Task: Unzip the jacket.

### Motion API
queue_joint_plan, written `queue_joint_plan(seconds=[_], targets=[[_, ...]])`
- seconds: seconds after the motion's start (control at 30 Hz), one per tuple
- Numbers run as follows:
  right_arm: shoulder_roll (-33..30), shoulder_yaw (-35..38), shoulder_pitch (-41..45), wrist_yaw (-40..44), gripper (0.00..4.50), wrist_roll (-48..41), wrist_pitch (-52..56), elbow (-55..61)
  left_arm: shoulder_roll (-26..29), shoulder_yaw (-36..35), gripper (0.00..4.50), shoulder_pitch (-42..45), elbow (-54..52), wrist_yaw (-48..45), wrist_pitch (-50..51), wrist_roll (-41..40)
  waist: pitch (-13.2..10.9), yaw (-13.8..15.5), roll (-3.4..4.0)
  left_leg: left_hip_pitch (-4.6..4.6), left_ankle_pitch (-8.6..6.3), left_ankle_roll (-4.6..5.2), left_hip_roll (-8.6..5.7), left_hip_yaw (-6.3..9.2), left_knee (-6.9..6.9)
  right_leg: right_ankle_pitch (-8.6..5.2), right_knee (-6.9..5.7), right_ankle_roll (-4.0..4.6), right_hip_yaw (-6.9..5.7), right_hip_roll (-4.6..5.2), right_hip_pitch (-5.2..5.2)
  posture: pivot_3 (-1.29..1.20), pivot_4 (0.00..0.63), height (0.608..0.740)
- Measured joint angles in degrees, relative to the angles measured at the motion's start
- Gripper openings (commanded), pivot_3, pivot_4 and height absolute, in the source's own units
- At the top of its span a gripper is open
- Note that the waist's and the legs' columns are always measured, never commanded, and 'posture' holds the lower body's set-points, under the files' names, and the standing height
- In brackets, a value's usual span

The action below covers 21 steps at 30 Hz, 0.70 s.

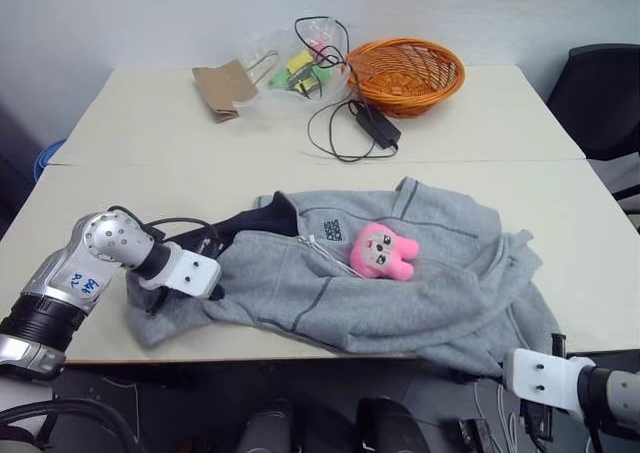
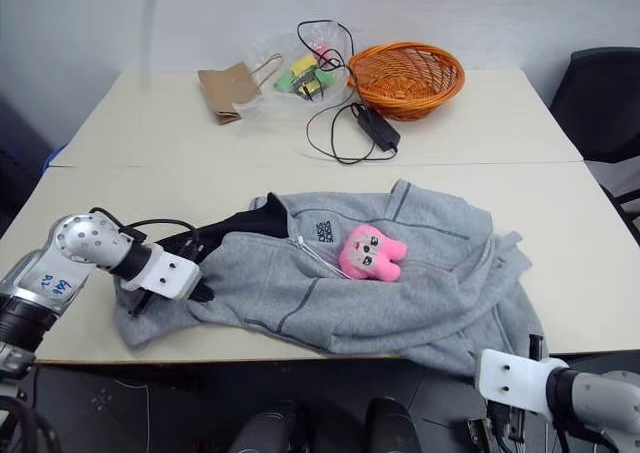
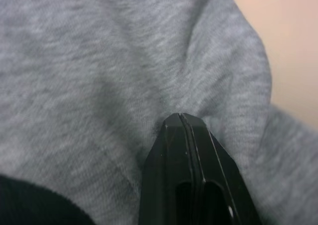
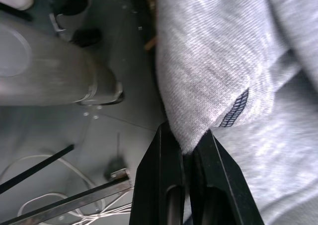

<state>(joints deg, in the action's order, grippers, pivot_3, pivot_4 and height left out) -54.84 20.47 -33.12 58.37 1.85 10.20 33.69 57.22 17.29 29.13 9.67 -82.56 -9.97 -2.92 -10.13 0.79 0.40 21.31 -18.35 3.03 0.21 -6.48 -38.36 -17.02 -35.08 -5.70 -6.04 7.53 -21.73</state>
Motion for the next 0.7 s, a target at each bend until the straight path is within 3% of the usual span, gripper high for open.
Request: queue_joint_plan(seconds=[0.07, 0.23, 0.37, 0.5, 0.6, 0.7], targets=[[-0.04, 0.57, -0.39, 1.43, 1.1, -1.42, 2.35, 0.98, 0.0, -0.32, 0.0, -1.91, -3.6, -2.08, 3.69, -2.1, -0.01, 0.01, -0.02, 0.04, -0.01, 0.01, 0.0, 0.0, 0.02, -0.01, 0.0, -0.01, -0.02, -0.01, 0.0, 0.0, 0.15, 0.74], [-0.16, 7.66, -0.72, 7.44, 2.75, -11.18, 9.85, 7.28, 0.57, -0.71, 1.41, -3.66, -9.75, -3.5, 13.68, -8.57, -0.2, 0.17, -0.34, 0.06, -0.03, 0.04, 0.01, 0.06, -0.06, -0.01, 0.1, -0.01, -0.03, 0.0, 0.03, 0.0, 0.15, 0.74], [-0.71, 14.2, 5.97, 9.38, 4.11, -21.49, 15.63, 11.01, 2.42, -2.66, 2.65, -2.69, -14.18, -3.51, 21.84, -14.97, -0.3, 0.25, -0.5, 0.04, -0.06, -0.01, 0.05, 0.17, -0.02, -0.03, 0.15, 0.02, -0.02, 0.04, 0.05, 0.0, 0.15, 0.74], [-7.19, 18.41, 11.58, 11.57, 4.12, -22.03, 16.15, 6.24, 2.9, -4.26, 3.75, 0.14, -17.5, -3.52, 29.76, -21.7, -0.35, 0.48, -0.49, 0.1, -0.07, -0.01, 0.03, 0.16, -0.02, -0.05, 0.22, 0.05, -0.06, 0.06, 0.03, 0.0, 0.15, 0.74], [-12.34, 17.87, 15.32, 12.94, 4.12, -18.56, 12.17, -0.75, 3.02, -5.87, 3.75, 3.63, -19.24, -3.53, 36.43, -28.03, -0.36, 0.59, -0.51, 0.14, -0.06, -0.04, 0.02, 0.23, -0.01, -0.06, 0.27, 0.08, -0.15, 0.04, 0.05, 0.0, 0.15, 0.74], [-16.47, 10.25, 21.67, 11.94, 4.12, -13.04, 5.16, -9.63, 1.79, -7.03, 3.75, 6.71, -20.03, -3.51, 40.77, -31.95, -0.38, 0.26, -0.51, 0.13, -0.05, -0.03, 0.0, 0.14, -0.05, -0.07, 0.24, 0.08, -0.13, 0.0, 0.05, 0.0, 0.15, 0.74]])
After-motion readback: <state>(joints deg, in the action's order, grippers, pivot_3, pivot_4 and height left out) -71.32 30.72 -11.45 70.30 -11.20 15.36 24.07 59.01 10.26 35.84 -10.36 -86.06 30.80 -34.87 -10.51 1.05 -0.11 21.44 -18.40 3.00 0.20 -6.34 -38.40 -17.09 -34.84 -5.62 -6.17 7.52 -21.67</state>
